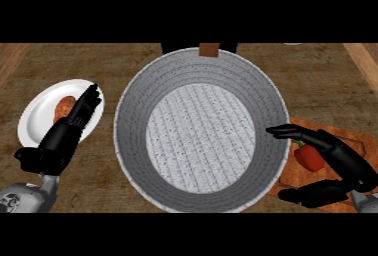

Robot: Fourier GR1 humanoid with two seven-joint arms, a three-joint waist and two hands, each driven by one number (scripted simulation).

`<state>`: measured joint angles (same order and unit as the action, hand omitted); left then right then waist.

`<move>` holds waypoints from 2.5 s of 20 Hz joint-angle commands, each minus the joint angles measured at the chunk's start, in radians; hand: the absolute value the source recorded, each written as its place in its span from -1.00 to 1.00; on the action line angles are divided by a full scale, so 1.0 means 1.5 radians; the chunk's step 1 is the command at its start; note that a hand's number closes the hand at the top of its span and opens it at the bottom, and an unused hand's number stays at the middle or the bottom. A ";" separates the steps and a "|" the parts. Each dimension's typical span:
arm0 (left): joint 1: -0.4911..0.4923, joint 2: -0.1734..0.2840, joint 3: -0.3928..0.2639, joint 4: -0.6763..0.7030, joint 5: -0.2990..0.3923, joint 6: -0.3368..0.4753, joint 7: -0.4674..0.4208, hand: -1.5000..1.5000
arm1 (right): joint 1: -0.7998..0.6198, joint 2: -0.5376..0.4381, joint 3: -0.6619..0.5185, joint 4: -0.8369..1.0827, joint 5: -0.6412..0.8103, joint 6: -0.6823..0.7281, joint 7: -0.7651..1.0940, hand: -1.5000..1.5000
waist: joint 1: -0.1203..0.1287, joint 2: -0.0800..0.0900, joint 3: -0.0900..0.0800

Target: Pick the bell pepper from the cutting board and place it in the basket

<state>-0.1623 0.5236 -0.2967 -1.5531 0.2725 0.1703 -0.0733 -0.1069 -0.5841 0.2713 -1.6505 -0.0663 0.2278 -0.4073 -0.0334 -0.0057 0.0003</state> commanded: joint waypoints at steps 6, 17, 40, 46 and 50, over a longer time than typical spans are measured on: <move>-0.003 0.001 0.013 0.011 0.004 -0.023 -0.005 0.00 | -0.003 -0.168 -0.131 -0.127 0.169 -0.105 0.157 -1.00 | 0.000 -0.002 -0.003; -0.041 -0.004 0.030 0.031 0.001 -0.053 0.007 0.00 | 0.003 -0.414 -0.180 -0.232 0.051 0.240 0.318 -1.00 | 0.001 0.000 -0.001; 0.006 -0.070 0.088 -0.024 -0.069 -0.114 0.035 0.00 | 0.067 -0.149 -0.244 -0.082 0.293 0.241 0.123 -1.00 | 0.028 0.005 0.000; 0.041 -0.065 0.119 -0.016 -0.085 -0.152 -0.006 0.00 | 0.079 -0.120 -0.245 0.002 0.384 0.185 0.014 -1.00 | 0.025 0.004 0.000; -0.018 -0.102 0.129 0.021 -0.112 -0.146 0.027 0.00 | -0.015 -0.066 -0.206 0.050 0.441 0.174 0.057 -1.00 | 0.025 0.005 0.000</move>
<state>-0.1646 0.3787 -0.1387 -1.5727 0.1227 -0.0235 -0.0132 -0.0453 -0.7273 -0.0707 -1.6573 0.5215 0.5078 -0.3159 0.0030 0.0007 0.0005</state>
